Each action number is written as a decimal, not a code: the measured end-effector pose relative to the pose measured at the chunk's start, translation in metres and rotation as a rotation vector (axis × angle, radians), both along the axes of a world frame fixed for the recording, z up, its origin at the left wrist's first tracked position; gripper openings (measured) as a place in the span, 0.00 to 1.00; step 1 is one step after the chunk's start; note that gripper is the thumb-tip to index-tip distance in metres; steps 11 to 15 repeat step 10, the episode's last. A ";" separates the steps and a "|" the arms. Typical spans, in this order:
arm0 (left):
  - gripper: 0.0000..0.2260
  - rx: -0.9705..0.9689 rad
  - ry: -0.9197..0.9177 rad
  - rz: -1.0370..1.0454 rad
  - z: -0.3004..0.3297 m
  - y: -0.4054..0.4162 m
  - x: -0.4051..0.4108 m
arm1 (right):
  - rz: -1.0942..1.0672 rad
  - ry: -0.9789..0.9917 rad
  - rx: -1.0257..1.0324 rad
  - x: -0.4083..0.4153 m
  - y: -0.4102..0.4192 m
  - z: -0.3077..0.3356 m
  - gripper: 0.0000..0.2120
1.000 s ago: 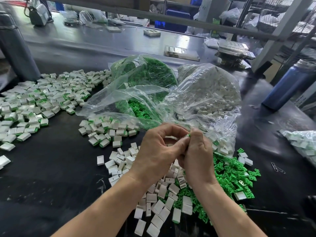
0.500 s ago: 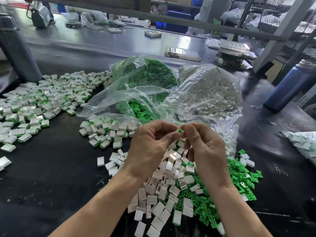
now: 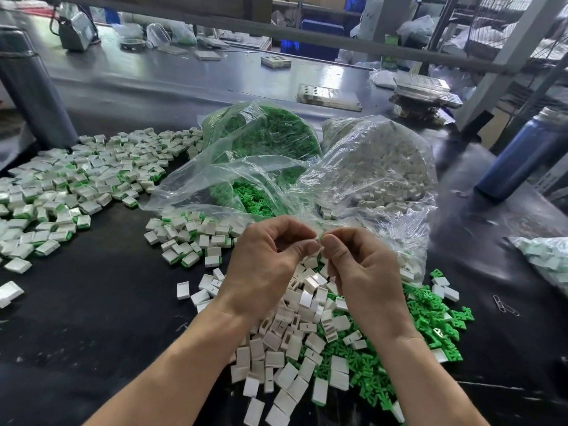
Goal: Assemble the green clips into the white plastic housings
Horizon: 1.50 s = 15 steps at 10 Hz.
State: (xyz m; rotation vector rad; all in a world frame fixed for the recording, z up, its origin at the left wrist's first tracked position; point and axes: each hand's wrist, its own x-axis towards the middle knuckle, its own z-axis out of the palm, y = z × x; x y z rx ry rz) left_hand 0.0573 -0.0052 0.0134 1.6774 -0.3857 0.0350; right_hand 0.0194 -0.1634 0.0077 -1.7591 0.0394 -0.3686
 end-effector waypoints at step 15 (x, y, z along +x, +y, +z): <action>0.06 0.694 -0.014 0.641 -0.003 0.072 0.040 | -0.050 0.017 -0.182 -0.006 -0.009 0.001 0.05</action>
